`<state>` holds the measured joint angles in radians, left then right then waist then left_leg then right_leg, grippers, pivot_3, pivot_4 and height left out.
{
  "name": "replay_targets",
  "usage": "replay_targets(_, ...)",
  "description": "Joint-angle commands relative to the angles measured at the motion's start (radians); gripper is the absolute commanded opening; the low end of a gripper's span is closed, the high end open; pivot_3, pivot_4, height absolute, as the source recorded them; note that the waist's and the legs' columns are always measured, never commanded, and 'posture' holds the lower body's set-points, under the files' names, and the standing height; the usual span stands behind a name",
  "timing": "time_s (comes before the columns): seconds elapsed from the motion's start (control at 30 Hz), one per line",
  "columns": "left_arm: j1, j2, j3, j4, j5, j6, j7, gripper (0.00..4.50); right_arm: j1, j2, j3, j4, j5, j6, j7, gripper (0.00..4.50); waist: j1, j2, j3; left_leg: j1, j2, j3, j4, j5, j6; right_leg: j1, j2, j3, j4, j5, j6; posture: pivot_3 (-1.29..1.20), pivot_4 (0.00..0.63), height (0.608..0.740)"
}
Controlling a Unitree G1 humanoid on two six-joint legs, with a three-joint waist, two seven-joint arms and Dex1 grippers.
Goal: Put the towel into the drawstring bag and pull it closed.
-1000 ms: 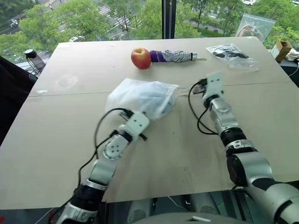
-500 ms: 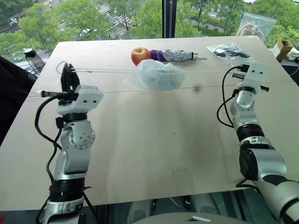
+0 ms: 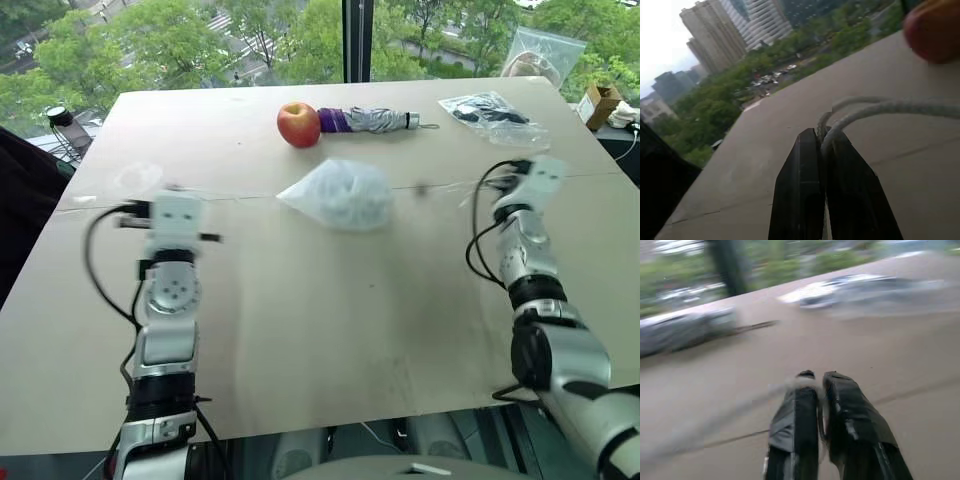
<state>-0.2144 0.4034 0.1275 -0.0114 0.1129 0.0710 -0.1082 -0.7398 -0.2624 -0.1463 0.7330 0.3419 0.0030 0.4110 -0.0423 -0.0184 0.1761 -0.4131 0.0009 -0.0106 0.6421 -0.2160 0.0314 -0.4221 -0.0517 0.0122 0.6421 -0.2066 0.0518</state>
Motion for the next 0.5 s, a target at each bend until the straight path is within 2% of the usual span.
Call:
replay_targets(0.03, 0.079, 0.083, -0.073, -0.067, -0.132, 0.022, -0.301, 0.67, 0.167, -0.147, 0.190, -0.286, 0.007, 0.161, 0.435, 1.91, 0.008, 0.000, 0.000, 0.000, 0.001, 0.000, 0.001, -0.001, 0.001, 0.000, 0.000, -0.001, 0.000, 0.000, 0.000, 0.00, 0.150, 0.740)
replay_targets(0.07, 0.121, 0.129, -0.099, -0.088, -0.161, 0.036, -0.401, 1.05, 0.208, -0.205, 0.217, -0.324, -0.008, 0.190, 0.498, 2.48, 0.011, 0.000, 0.000, -0.001, 0.001, -0.001, 0.000, -0.001, 0.001, 0.000, 0.000, -0.002, 0.000, 0.000, 0.000, 0.00, 0.150, 0.740)
replay_targets(0.13, 0.199, 0.210, -0.112, -0.106, -0.193, 0.045, -0.522, 1.88, 0.270, -0.308, 0.237, -0.377, -0.013, 0.237, 0.591, 3.32, 0.019, 0.002, 0.000, -0.001, 0.001, -0.002, 0.000, -0.002, 0.002, -0.001, -0.001, -0.002, -0.002, 0.000, 0.000, 0.00, 0.150, 0.740)
replay_targets(0.17, 0.225, 0.234, -0.097, -0.105, -0.201, 0.040, -0.541, 2.19, 0.293, -0.346, 0.232, -0.394, -0.003, 0.251, 0.625, 3.67, 0.024, 0.003, -0.001, -0.001, 0.001, -0.003, 0.000, -0.002, 0.002, -0.001, -0.003, 0.000, -0.002, 0.000, 0.000, 0.00, 0.150, 0.740)
replay_targets(0.2, 0.244, 0.245, -0.063, -0.098, -0.240, 0.056, -0.556, 2.68, 0.310, -0.384, 0.217, -0.403, 0.010, 0.263, 0.657, 4.20, 0.028, 0.004, -0.002, 0.001, 0.000, -0.002, 0.000, -0.002, 0.002, 0.000, -0.003, 0.001, -0.003, -0.001, -0.001, 0.00, 0.150, 0.740)
replay_targets(0.23, 0.267, 0.266, -0.021, -0.098, -0.287, 0.082, -0.586, 3.12, 0.323, -0.422, 0.188, -0.384, 0.014, 0.233, 0.682, 4.30, 0.029, 0.004, -0.002, 0.003, 0.000, -0.001, 0.000, -0.003, 0.003, 0.003, -0.003, 0.001, -0.007, -0.003, -0.004, 0.00, 0.150, 0.740)
replay_targets(0.37, 0.303, 0.311, 0.094, -0.105, -0.396, 0.167, -0.638, 3.12, 0.333, -0.481, 0.101, -0.325, 0.017, 0.157, 0.694, 4.30, 0.027, 0.003, -0.001, 0.010, 0.002, 0.003, 0.000, -0.003, 0.003, 0.010, -0.009, 0.002, -0.010, -0.003, -0.006, 0.00, 0.150, 0.740)
replay_targets(0.5, 0.342, 0.353, 0.127, -0.118, -0.434, 0.173, -0.708, 3.12, 0.342, -0.477, 0.059, -0.319, 0.022, 0.121, 0.696, 4.30, 0.023, 0.002, -0.001, 0.014, 0.006, 0.010, 0.000, -0.003, 0.003, 0.010, -0.010, -0.001, -0.009, -0.003, -0.005, 0.00, 0.150, 0.740)
